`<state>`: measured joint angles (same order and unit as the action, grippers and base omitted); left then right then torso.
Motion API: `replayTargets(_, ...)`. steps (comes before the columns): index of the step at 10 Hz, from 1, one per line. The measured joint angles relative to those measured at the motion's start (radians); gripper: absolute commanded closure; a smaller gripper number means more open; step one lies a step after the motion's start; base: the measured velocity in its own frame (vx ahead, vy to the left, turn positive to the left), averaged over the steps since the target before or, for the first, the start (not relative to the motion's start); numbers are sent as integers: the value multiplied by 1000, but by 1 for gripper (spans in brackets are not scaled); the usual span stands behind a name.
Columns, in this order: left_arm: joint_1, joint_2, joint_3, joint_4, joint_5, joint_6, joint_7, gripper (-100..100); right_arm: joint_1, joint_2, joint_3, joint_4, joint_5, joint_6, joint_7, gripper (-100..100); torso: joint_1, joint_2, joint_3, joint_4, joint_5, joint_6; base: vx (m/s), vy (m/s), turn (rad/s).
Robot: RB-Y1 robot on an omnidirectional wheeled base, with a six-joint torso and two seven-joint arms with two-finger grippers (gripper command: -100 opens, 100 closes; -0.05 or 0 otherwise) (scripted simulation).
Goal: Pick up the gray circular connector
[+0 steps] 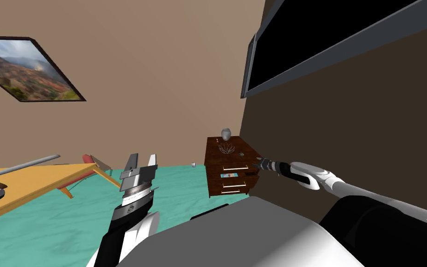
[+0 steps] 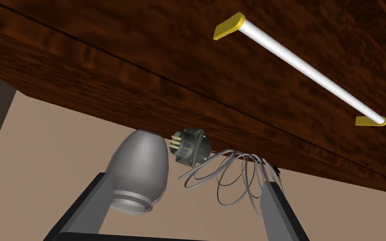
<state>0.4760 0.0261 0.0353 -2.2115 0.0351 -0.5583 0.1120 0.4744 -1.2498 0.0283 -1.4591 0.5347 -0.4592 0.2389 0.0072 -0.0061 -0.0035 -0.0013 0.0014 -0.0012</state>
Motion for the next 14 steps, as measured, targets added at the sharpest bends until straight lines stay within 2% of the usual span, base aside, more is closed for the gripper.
replayTargets(5, 0, 0, 0, 0, 0, 0, 0, 0, 26, -106, 17, 81, 63, 46, 12, -100, 1, 0, 0, 0, 0, 1, 85, 78, 206)
replayTargets(8, 0, 0, 0, 0, 0, 0, 0, 0, 20, -143, 67, 134, 109, 75, 14, -100, 4, -2, -1, -1, 1, 1, 109, 106, 173)
replayTargets(9, 0, 0, 0, 0, 0, 0, 0, 0, 20, -144, 69, 135, 110, 76, 14, 0, 1, 2, 1, 0, 0, 2, 12, 11, -5)
replayTargets(10, 0, 0, 0, 0, 0, 0, 0, 0, 20, -144, 68, 135, 110, 76, 14, -100, -3, 6, 3, 1, 0, 2, -51, -11, 299)
replayTargets(14, 0, 0, 0, 0, 0, 0, 0, 0, -9, -109, 102, 197, 104, 114, -11, -100, -10, 12, 7, 2, -5, 0, -91, -29, 224)
